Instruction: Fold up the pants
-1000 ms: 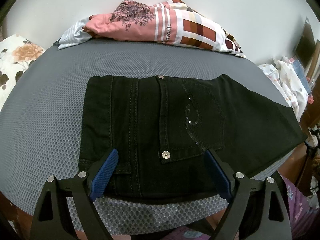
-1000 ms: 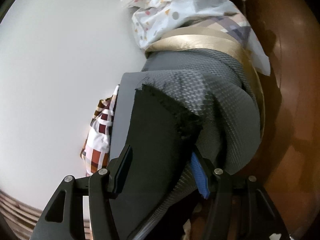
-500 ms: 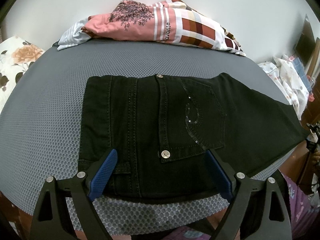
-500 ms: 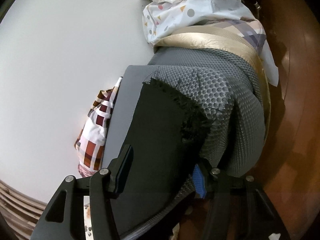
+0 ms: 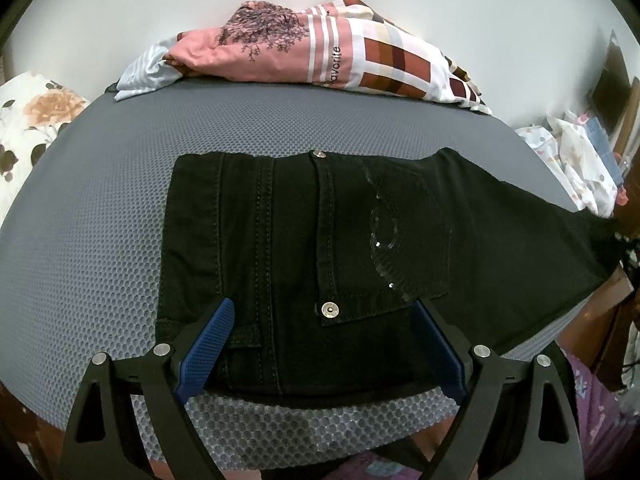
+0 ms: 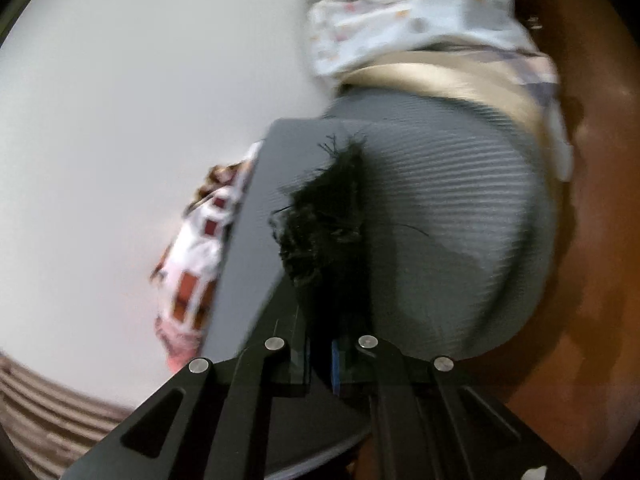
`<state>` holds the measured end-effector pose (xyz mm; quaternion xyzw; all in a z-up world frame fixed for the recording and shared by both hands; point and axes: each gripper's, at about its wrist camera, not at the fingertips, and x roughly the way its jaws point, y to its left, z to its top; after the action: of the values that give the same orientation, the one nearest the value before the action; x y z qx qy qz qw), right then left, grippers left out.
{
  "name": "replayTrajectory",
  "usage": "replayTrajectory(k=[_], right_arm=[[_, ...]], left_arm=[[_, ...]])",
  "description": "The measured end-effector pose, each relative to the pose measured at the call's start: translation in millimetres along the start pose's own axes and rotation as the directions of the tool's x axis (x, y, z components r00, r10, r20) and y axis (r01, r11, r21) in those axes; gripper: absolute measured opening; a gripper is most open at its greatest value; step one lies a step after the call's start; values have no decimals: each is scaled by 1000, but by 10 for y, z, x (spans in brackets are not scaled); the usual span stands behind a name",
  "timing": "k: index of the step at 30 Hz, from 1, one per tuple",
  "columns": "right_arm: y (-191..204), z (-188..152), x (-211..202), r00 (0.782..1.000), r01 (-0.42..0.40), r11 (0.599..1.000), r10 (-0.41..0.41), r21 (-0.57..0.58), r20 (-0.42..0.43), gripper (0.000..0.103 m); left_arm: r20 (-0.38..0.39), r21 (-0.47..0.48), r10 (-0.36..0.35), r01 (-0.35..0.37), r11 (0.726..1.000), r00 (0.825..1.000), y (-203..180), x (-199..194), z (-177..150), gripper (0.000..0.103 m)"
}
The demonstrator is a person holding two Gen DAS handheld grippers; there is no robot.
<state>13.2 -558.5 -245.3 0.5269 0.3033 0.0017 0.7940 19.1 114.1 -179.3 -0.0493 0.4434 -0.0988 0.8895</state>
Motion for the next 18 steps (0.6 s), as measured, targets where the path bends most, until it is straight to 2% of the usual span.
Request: replayTrajectory(k=[4,7,10,14,18], right_arm=[[567,-190,191,995,-76,994,71,-79,-70,8],[984,-441,449,982,-123,981,99,-147,-158,8],[1283,-764,776,965,-133,962,70,-237,-254,8],[1310,-1141,1089,932,-140,955,38,-262,-360,8],[1329,-1466,1208,903,-159,942,18,-295,-430,9]], left_arm=[[1,-14,-28,28,1000,1000,7,-18,38,90],[-3,-4,-47,47,999,999,-44,-33,45,90],[-3,29,-48,48,998,999,-127,-54,43,90],[2,86,-34,33,996,999,-233,-73,24,90],[-22,81,-47,49,995,999,-245,-21,8,90]])
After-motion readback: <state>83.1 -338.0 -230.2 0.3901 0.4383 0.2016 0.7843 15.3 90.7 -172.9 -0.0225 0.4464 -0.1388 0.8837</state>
